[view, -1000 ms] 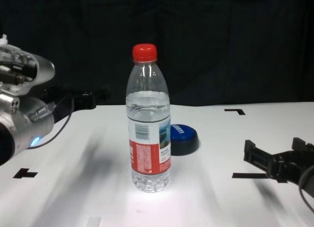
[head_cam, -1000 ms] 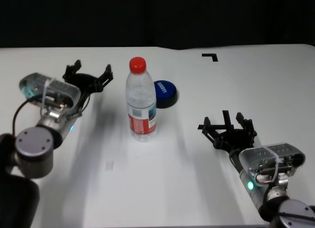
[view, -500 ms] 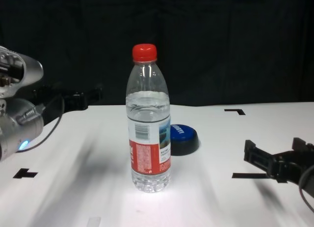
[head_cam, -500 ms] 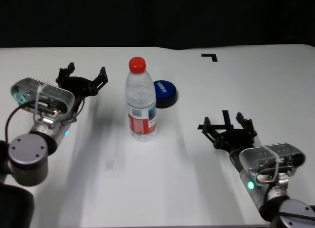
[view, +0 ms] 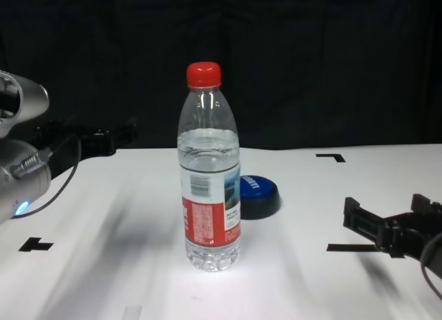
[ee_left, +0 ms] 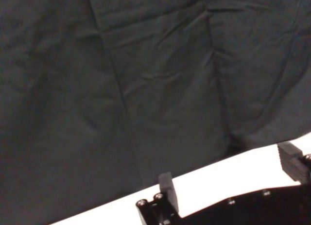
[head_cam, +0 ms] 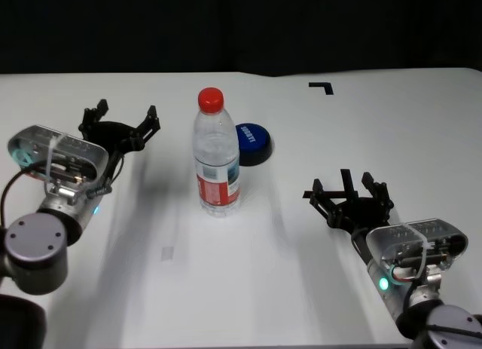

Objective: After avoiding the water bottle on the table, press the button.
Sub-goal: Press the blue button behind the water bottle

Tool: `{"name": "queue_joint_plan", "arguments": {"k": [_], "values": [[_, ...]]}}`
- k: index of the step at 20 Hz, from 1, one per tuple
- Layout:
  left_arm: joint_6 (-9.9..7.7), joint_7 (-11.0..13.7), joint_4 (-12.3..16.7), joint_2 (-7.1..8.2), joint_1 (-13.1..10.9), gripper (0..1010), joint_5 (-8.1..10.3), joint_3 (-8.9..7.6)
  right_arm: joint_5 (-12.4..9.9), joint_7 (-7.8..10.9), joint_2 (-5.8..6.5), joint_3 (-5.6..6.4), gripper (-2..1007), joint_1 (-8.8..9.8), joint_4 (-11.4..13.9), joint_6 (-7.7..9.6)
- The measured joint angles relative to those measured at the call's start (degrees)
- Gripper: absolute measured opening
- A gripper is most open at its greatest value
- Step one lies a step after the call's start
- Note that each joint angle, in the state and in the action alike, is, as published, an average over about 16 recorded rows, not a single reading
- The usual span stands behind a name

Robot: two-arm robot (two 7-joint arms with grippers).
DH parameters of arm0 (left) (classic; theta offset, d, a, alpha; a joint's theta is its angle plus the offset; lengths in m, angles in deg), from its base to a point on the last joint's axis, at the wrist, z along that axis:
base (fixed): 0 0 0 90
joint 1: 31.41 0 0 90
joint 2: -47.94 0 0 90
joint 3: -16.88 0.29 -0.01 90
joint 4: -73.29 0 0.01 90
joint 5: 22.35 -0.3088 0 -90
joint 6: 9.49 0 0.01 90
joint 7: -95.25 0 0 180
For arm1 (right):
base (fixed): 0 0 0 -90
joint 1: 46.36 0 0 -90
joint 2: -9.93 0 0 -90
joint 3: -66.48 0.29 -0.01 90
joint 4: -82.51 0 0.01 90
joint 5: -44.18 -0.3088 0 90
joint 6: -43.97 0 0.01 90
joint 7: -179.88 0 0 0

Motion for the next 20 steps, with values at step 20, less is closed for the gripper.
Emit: {"name": "queue_joint_plan", "arguments": {"k": [20], "values": [[-1.6,-0.97,7.27,-0.05,-6.28,1003,-0.78,-2.23,0.0,0.0,0.01,0.0,1003,0.0,0.0,0.0]]}}
